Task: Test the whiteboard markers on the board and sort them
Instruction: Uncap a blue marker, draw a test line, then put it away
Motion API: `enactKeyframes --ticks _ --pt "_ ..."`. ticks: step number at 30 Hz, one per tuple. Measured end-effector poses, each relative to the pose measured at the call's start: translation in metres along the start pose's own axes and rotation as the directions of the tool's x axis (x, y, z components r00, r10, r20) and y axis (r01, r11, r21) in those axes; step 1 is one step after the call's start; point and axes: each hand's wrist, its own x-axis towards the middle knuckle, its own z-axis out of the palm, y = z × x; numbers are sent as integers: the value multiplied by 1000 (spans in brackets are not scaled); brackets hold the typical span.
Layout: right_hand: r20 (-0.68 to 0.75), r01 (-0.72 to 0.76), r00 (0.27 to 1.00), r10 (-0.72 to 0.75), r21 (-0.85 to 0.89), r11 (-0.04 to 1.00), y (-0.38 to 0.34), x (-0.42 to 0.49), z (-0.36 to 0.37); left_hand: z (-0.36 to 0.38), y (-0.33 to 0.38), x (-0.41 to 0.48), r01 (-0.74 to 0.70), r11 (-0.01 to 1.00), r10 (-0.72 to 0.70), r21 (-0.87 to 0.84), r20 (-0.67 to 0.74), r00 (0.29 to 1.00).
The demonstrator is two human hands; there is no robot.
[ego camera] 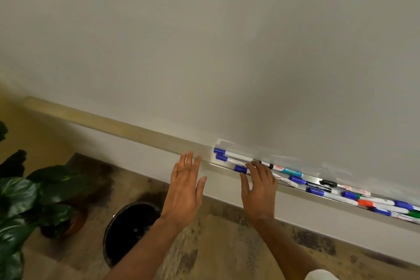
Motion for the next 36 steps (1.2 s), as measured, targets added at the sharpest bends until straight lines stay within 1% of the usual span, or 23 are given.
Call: enactKeyframes --ticks 2,6,11,16,19,23,26,29,33,36 --pt "21 -19 1000 19 -2 1000 11 4 0 8 8 9 -5 1000 5 4 38 999" --pt "38 -6 999 6 -2 1000 28 9 3 23 22 24 1 1000 -3 23 114 993" --pt "65 10 998 -7 -50 999 36 12 8 39 32 35 -18 998 8 65 153 988" --pt "133 25 991 -9 -117 993 41 13 12 48 38 40 -11 995 -8 94 202 979" --pt "132 56 991 -38 -134 989 46 12 12 58 37 42 -39 992 7 117 259 966" --pt "111 109 989 -93 -150 983 50 14 13 72 40 43 -103 975 40 197 302 953" --pt "131 130 985 -108 -168 977 51 18 15 78 43 42 -129 971 55 202 338 940" --pt "161 161 978 -133 -176 971 53 23 16 81 46 41 -115 966 33 230 335 942" --pt "206 200 965 -162 -177 964 57 30 17 81 50 43 -79 956 -41 281 398 917" --pt "223 199 962 -159 -170 965 60 35 18 82 51 43 -73 960 -38 270 385 922"
